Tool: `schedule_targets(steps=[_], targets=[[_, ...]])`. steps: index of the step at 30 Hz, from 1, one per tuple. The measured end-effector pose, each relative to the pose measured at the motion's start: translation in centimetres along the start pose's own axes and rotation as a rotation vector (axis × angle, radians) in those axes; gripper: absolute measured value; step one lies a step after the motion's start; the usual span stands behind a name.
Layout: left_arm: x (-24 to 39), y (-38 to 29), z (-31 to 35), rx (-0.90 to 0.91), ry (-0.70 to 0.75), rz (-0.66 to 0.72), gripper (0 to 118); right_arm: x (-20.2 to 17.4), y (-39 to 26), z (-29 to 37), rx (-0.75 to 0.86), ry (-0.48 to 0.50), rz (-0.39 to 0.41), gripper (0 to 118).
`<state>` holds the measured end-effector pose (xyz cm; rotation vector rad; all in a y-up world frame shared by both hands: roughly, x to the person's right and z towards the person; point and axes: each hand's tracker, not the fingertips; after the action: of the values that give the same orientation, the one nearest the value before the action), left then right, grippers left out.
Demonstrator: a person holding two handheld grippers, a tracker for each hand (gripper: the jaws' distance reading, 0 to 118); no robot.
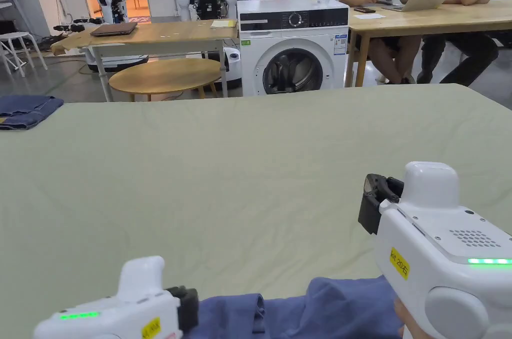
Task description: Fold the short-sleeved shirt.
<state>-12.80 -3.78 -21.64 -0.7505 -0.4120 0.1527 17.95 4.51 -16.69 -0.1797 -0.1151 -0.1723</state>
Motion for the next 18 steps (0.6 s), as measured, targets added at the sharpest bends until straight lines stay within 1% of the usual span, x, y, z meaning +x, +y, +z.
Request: schedule_targets(steps=[3,6,7,10,12,14,17,18], targets=[[2.8,-2.4,-1.7,-0.009,0.011,-0.106,0,0.3,-0.2,0.2,-0.005,-0.001,-0.008,0],[5.0,-4.2,-3.4,-0.042,-0.061,-0.108,0,0.6,-0.4,0.7,-0.006,-0.009,-0.001,0],[5.4,-4.5,-3.8,-0.029,-0.050,-0.126,0,0.8,-0.4,0.7,-0.007,-0.011,-0.002,0],[6.3,-5.0,-4.8,-0.009,-0.051,-0.104,0,1.3,-0.4,0.9,-0.007,-0.024,-0.012,0],[6.2,-4.9,-4.5,0.000,-0.138,-0.039,0,1.5,-0.4,1.1,-0.004,-0.031,-0.014,0],[6.1,-4.5,-4.1,-0.015,-0.215,-0.011,0,1.5,-0.3,1.0,-0.004,-0.030,-0.016,0],[5.1,-3.4,-2.4,0.020,-0.235,-0.035,0,1.2,-0.1,1.0,-0.001,-0.024,-0.008,0],[4.3,-2.7,-1.7,0.031,-0.263,0.000,0,1.1,0.0,1.0,0.001,-0.023,-0.002,0]])
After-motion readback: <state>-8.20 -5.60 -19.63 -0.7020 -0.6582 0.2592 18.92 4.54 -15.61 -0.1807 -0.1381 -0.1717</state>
